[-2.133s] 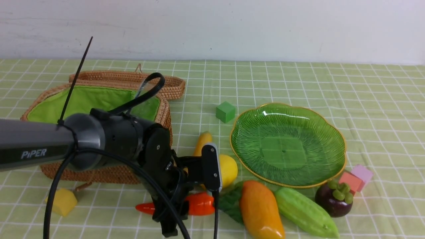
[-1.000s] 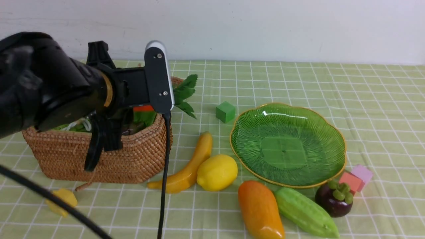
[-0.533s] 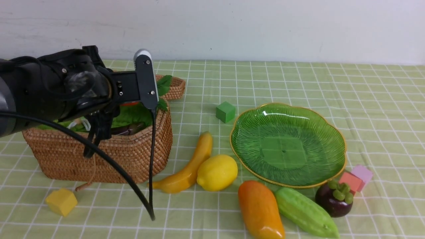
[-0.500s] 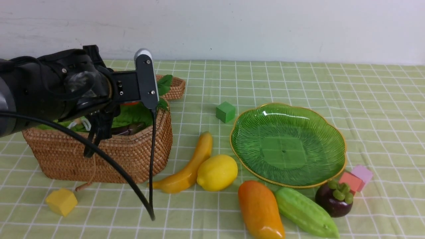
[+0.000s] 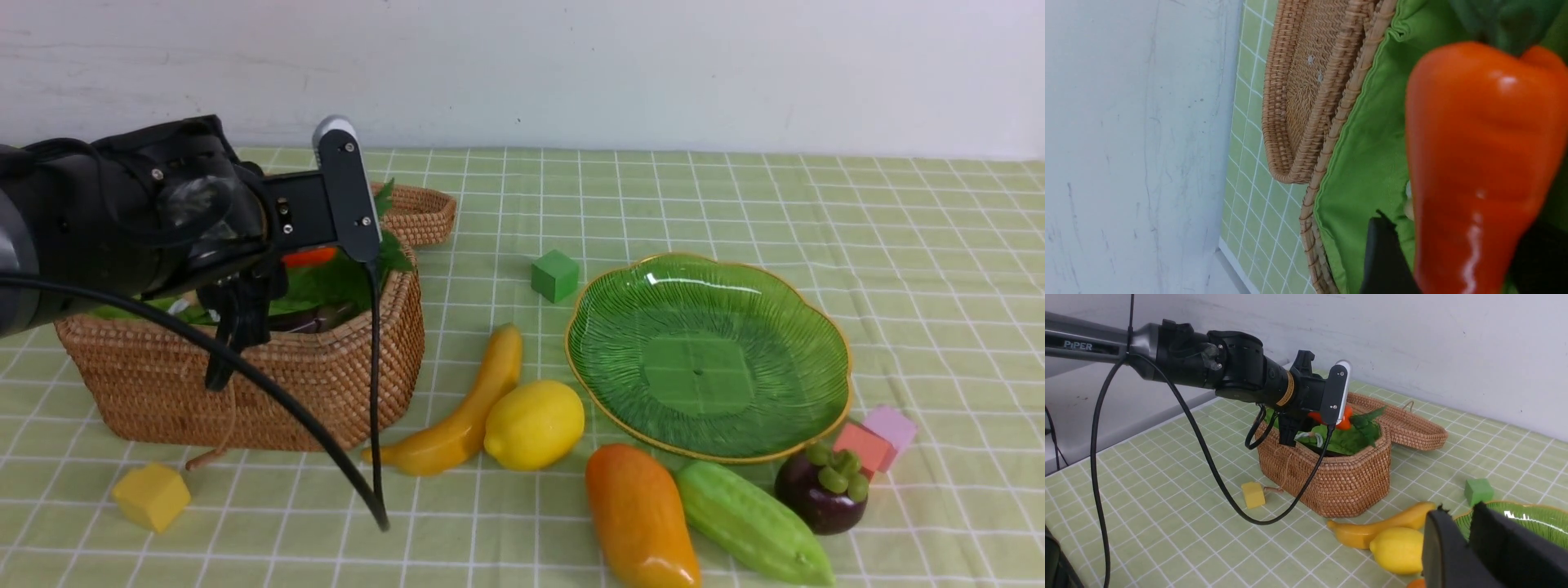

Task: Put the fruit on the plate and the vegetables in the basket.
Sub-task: Use the left arm to grab a carrot and put it into the left basket, then grab a lemon with your left arm and place it on the plate on the right

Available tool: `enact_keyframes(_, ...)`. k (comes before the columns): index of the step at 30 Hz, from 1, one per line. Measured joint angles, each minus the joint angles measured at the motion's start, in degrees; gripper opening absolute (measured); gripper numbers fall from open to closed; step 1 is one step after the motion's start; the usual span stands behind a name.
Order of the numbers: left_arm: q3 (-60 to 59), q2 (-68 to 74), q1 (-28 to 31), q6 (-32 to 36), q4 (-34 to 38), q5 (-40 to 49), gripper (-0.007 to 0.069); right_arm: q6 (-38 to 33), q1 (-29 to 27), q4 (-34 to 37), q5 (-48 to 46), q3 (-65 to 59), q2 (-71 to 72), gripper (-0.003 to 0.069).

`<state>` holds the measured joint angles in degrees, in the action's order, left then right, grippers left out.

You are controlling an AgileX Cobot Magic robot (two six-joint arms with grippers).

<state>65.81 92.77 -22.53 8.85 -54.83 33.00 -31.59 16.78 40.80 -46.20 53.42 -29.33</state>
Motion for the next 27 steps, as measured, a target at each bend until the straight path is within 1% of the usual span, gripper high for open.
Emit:
enact_keyframes(2,0.0,-0.1,0.0,-1.8,0.0,0.0,0.05,0.0,0.0,0.1,-0.1,0.0,0.0,0.0112)
enact_keyframes(3,0.0,-0.1,0.0,-2.0,0.0,0.0,0.0504,0.0,0.0,0.1,-0.1,0.0,0.0,0.0113)
enact_keyframes(5,0.0,-0.7,0.0,-4.6,0.0,-0.3,0.0552,0.0,0.0,0.1,-0.4,0.0,0.0,0.0114)
enact_keyframes(7,0.0,-1.8,0.0,-6.5,0.0,-0.4,0.0575,0.0,0.0,0.2,-0.7,0.0,0.0,0.0115)
enact_keyframes(9,0.0,-2.9,0.0,-8.3,0.1,-0.4,0.0575,0.0,0.0,0.2,-1.1,0.0,0.0,0.0115)
enact_keyframes(12,0.0,-5.4,-0.1,-12.7,1.7,0.2,0.0539,0.0,0.0,0.2,-1.2,0.0,0.0,0.0115)
enact_keyframes(14,0.0,-8.2,-0.8,-20.0,6.7,2.0,0.0437,0.0,0.0,0.2,-1.4,0.0,0.0,0.0117)
enact_keyframes(15,0.0,-9.9,-1.8,-24.1,10.7,3.5,0.0353,0.0,0.0,0.2,-1.4,0.0,0.0,0.0118)
enact_keyframes(16,0.0,-10.1,-2.0,-24.6,11.3,3.8,0.034,0.0,0.0,0.2,-1.4,0.0,0.0,0.0118)
enact_keyframes(17,0.0,-11.7,-3.6,-27.2,16.0,5.4,0.0253,0.0,0.0,0.2,-1.4,0.0,0.0,0.0118)
enact_keyframes(18,0.0,-12.2,-4.7,-28.5,18.1,7.0,0.0192,0.0,0.0,0.2,-1.4,0.0,0.0,0.0118)
enact_keyframes(19,0.1,-13.1,-6.7,-28.9,23.1,9.2,0.0083,0.0,0.0,0.2,-1.4,0.0,0.0,0.0118)
enact_keyframes(20,0.3,-13.2,-8.6,-28.7,26.0,10.9,0.0035,0.0,0.0,0.2,-1.4,0.0,0.0,0.0118)
enact_keyframes(21,0.5,-13.3,-9.8,-28.2,28.2,12.4,0.0009,0.0,0.0,0.2,-1.4,0.0,0.0,0.0118)
enact_keyframes(22,1.1,-13.0,-12.1,-26.9,32.6,15.1,-0.0013,0.0,0.0,0.2,-1.4,0.0,0.0,0.0118)
enact_keyframes(24,2.6,-11.7,-15.2,-24.3,40.2,19.8,-0.0013,0.0,0.0,0.2,-1.4,0.0,0.0,0.012)
enact_keyframes(25,2.8,-11.6,-15.4,-24.3,40.9,19.8,-0.0013,0.0,0.0,0.2,-1.4,0.0,0.0,0.012)
enact_keyframes(26,4.2,-10.0,-16.7,-22.6,45.7,22.1,-0.0013,0.0,0.0,0.2,-1.4,0.0,0.0,0.0121)
enact_keyframes(27,5.8,-8.7,-17.1,-21.2,48.5,23.3,-0.0013,0.0,0.0,0.2,-1.4,0.0,0.0,0.0121)
